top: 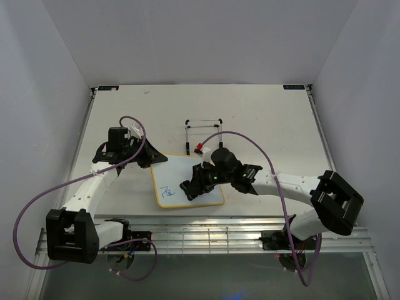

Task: Erase the whiteboard

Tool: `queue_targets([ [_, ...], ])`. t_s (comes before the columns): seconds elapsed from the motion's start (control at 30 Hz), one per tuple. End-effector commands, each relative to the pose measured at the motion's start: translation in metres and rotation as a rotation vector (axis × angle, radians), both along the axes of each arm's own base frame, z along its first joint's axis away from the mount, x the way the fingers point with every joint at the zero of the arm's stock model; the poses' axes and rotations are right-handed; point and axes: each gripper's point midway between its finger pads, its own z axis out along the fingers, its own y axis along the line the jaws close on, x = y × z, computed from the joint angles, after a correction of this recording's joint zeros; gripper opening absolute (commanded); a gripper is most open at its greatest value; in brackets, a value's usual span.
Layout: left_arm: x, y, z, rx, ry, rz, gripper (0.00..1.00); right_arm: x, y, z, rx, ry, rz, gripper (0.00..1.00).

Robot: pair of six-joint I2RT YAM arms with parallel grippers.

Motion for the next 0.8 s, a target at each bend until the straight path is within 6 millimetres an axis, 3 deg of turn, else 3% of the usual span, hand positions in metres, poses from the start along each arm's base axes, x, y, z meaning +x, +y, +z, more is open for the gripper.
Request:
queue_targets([
  [0.0, 0.003, 0.043, -0.055, 0.368, -0.054, -0.020, 0.00, 0.027, -0.066, -0.083, -0.237, 0.026, -0.183, 0.08],
  [0.07, 0.002, 0.041, -0.057, 0.365, -0.050, -0.028, 0.00, 0.023, -0.095, -0.108, -0.299, 0.055, -0.220, 0.08],
  [0.2, 0.002, 0.040, -0.055, 0.365, -0.055, -0.030, 0.00, 0.035, -0.130, -0.122, -0.340, 0.064, -0.297, 0.08],
  [0.37, 0.001, 0.039, -0.056, 0.363, -0.055, -0.035, 0.00, 0.045, -0.134, -0.120, -0.373, 0.038, -0.294, 0.08],
  [0.47, -0.001, 0.036, -0.057, 0.366, -0.053, -0.044, 0.00, 0.048, -0.123, -0.103, -0.310, 0.033, -0.291, 0.08],
  [0.57, -0.001, 0.035, -0.058, 0.367, -0.051, -0.049, 0.00, 0.046, -0.099, -0.074, -0.188, 0.031, -0.255, 0.08],
  [0.67, -0.001, 0.035, -0.058, 0.371, -0.052, -0.050, 0.00, 0.035, -0.061, -0.040, -0.101, 0.011, -0.158, 0.08],
  [0.73, -0.001, 0.035, -0.058, 0.370, -0.051, -0.047, 0.00, 0.018, -0.038, -0.030, -0.082, 0.010, -0.083, 0.08],
  [0.77, -0.001, 0.035, -0.057, 0.368, -0.051, -0.045, 0.00, 0.009, -0.020, -0.015, -0.049, -0.004, -0.042, 0.08],
])
